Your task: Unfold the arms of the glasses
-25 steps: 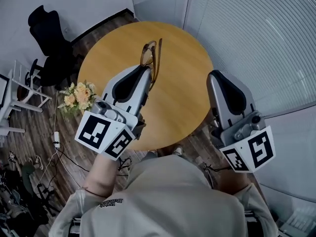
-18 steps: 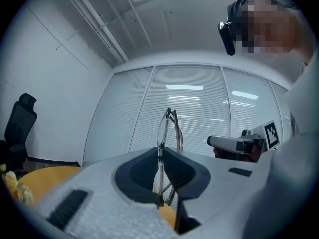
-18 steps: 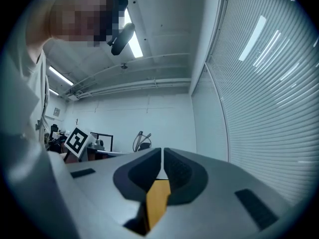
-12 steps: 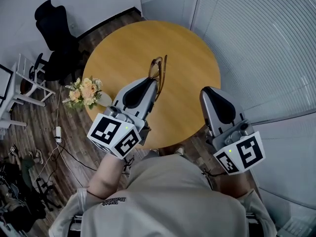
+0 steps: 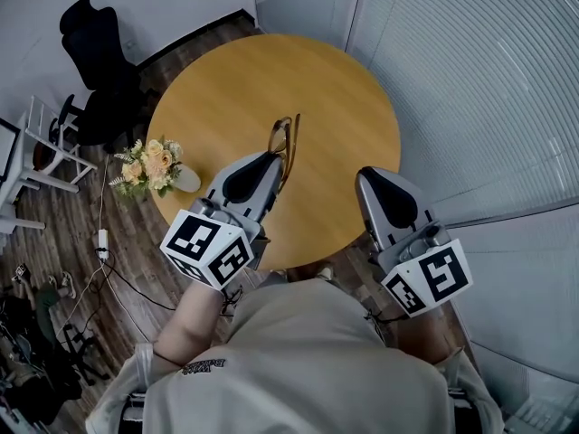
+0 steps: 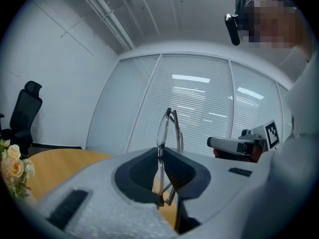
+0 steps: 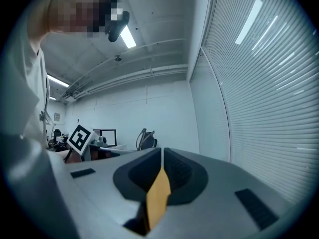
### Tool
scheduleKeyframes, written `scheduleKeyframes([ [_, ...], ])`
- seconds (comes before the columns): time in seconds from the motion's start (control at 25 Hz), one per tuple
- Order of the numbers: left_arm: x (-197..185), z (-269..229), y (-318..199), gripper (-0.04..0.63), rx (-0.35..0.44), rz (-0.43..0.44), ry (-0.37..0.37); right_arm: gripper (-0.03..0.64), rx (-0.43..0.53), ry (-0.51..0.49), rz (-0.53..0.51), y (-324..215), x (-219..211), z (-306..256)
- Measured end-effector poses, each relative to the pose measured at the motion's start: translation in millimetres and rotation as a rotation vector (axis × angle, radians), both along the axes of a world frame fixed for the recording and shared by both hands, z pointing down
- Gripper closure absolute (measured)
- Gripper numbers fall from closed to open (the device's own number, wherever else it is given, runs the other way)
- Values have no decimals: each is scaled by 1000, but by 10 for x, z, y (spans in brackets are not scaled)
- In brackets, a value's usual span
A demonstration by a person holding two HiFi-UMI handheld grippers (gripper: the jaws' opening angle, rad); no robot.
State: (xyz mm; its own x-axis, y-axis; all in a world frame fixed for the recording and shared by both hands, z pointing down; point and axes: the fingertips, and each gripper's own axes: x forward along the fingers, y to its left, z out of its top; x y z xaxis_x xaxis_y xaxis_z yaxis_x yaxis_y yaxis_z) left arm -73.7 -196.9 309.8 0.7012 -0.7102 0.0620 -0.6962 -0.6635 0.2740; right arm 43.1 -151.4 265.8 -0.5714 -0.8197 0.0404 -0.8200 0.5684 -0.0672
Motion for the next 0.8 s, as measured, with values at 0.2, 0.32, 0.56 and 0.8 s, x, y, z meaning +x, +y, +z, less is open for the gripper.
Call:
scheduleKeyframes([
  [0.2, 45, -13, 17, 548, 5, 9, -3, 580, 0, 1, -1, -34, 13, -5],
  [0.32, 58, -17, 44, 549, 11, 14, -13, 580, 28, -9, -27, -60, -43, -108],
  [0.56, 150, -32, 124, 549, 17, 47, -26, 578, 94, -33, -78, -198, -204, -431],
  [0.8, 271, -50, 200, 548, 29, 78, -42, 577, 122, -11, -110, -326, -324, -565],
])
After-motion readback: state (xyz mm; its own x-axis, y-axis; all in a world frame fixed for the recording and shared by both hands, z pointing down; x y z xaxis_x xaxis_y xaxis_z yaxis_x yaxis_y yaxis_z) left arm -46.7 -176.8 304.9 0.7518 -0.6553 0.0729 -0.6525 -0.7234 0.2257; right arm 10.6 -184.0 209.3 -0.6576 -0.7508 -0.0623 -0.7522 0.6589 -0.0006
